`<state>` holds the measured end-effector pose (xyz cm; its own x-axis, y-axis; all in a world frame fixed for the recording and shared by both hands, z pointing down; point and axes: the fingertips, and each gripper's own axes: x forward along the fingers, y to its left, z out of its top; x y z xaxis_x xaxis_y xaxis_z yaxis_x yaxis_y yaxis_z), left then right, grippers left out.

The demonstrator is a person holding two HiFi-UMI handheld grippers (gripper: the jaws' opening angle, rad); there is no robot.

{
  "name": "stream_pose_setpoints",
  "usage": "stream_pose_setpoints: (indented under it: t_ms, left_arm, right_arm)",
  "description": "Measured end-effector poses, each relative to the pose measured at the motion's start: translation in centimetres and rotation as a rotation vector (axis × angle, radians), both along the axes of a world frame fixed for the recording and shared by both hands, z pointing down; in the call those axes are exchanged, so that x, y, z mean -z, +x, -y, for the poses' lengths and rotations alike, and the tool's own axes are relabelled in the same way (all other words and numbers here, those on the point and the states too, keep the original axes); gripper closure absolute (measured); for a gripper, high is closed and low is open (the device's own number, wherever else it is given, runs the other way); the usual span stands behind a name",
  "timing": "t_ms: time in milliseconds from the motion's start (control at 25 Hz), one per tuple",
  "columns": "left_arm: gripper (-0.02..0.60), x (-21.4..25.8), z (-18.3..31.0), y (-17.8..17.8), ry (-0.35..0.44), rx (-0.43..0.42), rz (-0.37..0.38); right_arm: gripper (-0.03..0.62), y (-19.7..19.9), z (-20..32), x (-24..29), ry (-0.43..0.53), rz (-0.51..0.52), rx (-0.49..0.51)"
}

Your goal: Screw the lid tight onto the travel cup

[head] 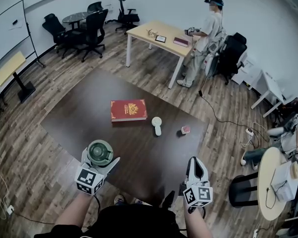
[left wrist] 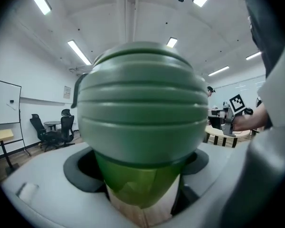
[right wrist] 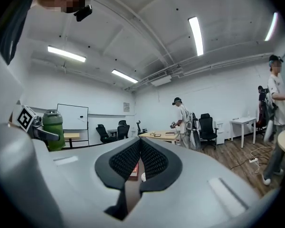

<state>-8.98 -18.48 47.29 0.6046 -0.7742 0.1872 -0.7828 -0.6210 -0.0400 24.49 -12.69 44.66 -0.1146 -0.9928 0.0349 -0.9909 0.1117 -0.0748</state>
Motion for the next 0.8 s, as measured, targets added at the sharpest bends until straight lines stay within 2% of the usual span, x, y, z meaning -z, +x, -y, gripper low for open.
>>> stream_pose_setpoints:
  t_ms: [320, 800]
  left_arm:
    - [0.163, -0.5, -0.4, 0.1, -0.008, 0.004, 0.020]
    - [0.163, -1.2, -1.0, 0.3, -0.033, 0.003, 0.022]
  right_arm:
    - [0.586, -0.4, 0.3, -0.6, -0.040, -0.073, -0.004]
    - [0.586, -0.5, -0.2, -0.9, -0.043, -0.070, -0.010]
